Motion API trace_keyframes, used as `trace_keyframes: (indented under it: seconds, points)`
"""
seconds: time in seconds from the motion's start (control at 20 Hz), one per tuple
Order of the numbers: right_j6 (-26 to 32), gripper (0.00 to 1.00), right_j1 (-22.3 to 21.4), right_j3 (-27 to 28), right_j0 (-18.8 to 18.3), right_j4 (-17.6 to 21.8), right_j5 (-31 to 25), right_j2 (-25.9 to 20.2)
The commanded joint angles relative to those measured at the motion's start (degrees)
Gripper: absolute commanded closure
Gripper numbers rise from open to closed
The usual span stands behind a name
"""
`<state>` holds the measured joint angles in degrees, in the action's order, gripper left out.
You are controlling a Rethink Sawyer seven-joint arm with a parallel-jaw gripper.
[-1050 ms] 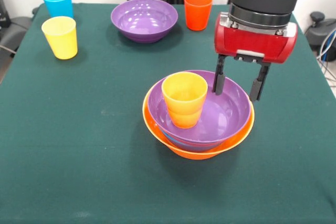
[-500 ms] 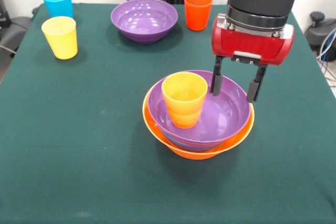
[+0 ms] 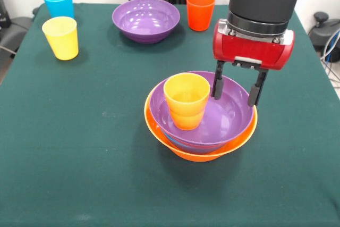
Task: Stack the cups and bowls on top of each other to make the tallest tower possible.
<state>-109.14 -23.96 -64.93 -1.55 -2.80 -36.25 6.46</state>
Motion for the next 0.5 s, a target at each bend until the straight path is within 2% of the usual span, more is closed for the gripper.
trace_keyframes:
  seconds: [0.05,0.5]
  points:
    - [-6.39,0.0,2.13,-4.55,-0.49,-0.17,-0.91,-3.57]
    - [-4.47,0.0,1.2,-5.77,-1.79,0.21,-0.49,-4.3]
